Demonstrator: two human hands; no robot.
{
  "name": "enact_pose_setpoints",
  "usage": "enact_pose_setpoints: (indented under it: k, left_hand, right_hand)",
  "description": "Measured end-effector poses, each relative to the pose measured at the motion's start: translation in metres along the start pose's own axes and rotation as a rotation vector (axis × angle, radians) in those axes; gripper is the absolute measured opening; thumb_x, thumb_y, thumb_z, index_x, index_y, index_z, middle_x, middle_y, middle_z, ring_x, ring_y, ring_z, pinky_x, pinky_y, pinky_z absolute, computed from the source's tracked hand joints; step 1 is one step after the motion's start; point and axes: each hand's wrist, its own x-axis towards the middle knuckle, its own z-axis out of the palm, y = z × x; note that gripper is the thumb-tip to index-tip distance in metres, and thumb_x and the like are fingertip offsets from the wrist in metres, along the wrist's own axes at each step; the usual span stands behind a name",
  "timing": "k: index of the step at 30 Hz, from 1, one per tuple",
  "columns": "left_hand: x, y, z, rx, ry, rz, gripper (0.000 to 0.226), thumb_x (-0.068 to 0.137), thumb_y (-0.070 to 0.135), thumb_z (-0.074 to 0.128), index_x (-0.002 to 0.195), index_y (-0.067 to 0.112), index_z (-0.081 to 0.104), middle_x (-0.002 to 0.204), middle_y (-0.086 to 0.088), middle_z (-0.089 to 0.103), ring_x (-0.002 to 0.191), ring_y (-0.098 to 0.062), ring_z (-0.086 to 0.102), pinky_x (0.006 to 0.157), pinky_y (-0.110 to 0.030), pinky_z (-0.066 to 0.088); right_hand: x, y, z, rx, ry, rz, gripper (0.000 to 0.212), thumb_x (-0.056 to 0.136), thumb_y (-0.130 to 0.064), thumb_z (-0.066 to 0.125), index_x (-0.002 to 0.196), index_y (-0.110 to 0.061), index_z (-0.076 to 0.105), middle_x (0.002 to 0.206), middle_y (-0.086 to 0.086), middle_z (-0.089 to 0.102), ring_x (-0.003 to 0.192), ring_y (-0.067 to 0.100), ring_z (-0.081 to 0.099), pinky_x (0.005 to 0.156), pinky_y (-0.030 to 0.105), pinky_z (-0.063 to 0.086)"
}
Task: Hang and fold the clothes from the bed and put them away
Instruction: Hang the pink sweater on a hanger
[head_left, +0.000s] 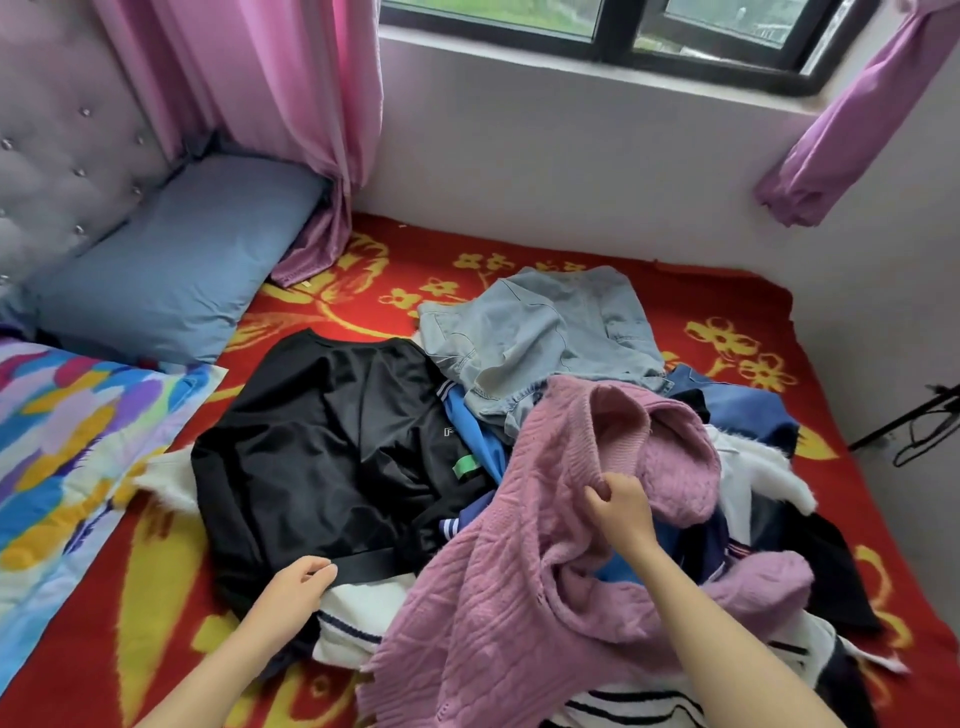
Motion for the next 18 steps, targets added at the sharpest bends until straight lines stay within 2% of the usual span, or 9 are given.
enact_pose_setpoints:
  k: [2,5,8,11,14,16,18]
  left_hand:
    - [-0.004,0.012,0.01,-0.016,-0.042,0.034,0.009,0.095,0.02,0.052,0.09,0.019,0.06,0.088,-0.002,0.06,0.073,-0.014,0.054,0.06,-0.026,0.039]
    - [-0.013,0.034,0.027,-0.049,-0.139,0.1,0.011,0.094,0.021,0.055,0.102,0.016,0.06,0.091,-0.004,0.06,0.072,-0.015,0.055,0.063,-0.026,0.041]
    - [-0.031,0.062,0.048,-0.047,-0.229,0.172,0.016,0.094,0.025,0.055,0.11,0.021,0.055,0.101,-0.001,0.061,0.082,-0.014,0.059,0.063,-0.025,0.042]
    - [-0.057,0.085,0.06,-0.064,-0.285,0.268,0.019,0.094,0.024,0.055,0.113,0.02,0.054,0.098,-0.001,0.06,0.084,-0.014,0.058,0.065,-0.024,0.043]
    - [-0.078,0.094,0.061,-0.067,-0.292,0.36,0.024,0.092,0.022,0.057,0.116,0.018,0.053,0.097,0.0,0.061,0.085,-0.013,0.059,0.066,-0.023,0.044]
    - [-0.094,0.092,0.056,-0.083,-0.286,0.39,0.028,0.092,0.022,0.058,0.118,0.018,0.053,0.099,0.001,0.062,0.086,-0.011,0.059,0.066,-0.022,0.044]
    - [-0.108,0.087,0.047,-0.077,-0.264,0.414,0.033,0.091,0.022,0.06,0.122,0.017,0.052,0.106,-0.001,0.061,0.091,-0.013,0.059,0.069,-0.023,0.044]
  right_hand:
    - [-0.012,-0.01,-0.031,0.023,0.073,-0.09,0.054,0.076,0.002,0.063,0.052,-0.02,0.02,0.054,0.0,0.032,0.068,0.023,0.037,0.059,0.032,0.016]
    - [-0.022,-0.03,-0.069,0.018,0.125,-0.213,0.057,0.069,0.008,0.064,0.053,-0.023,0.018,0.053,-0.007,0.025,0.064,0.021,0.033,0.055,0.027,0.013]
    - [-0.039,-0.046,-0.101,0.049,0.216,-0.212,0.053,0.069,0.008,0.062,0.052,-0.022,0.021,0.054,-0.006,0.028,0.062,0.02,0.033,0.055,0.027,0.017]
    - [-0.063,-0.062,-0.122,0.136,0.275,-0.225,0.045,0.069,0.01,0.058,0.052,-0.022,0.03,0.054,-0.009,0.033,0.055,0.011,0.033,0.053,0.02,0.028]
    - [-0.081,-0.076,-0.139,0.372,0.248,-0.196,0.036,0.069,0.016,0.053,0.06,-0.018,0.051,0.051,-0.012,0.042,0.048,0.002,0.037,0.05,0.01,0.029]
    - [-0.093,-0.092,-0.148,0.567,0.226,-0.212,0.041,0.068,0.021,0.049,0.061,-0.019,0.057,0.046,-0.013,0.048,0.043,-0.001,0.04,0.046,0.009,0.03]
    - [-0.103,-0.114,-0.156,0.692,0.163,-0.262,0.036,0.063,0.016,0.054,0.06,-0.019,0.06,0.048,-0.014,0.054,0.045,-0.003,0.044,0.045,0.009,0.032]
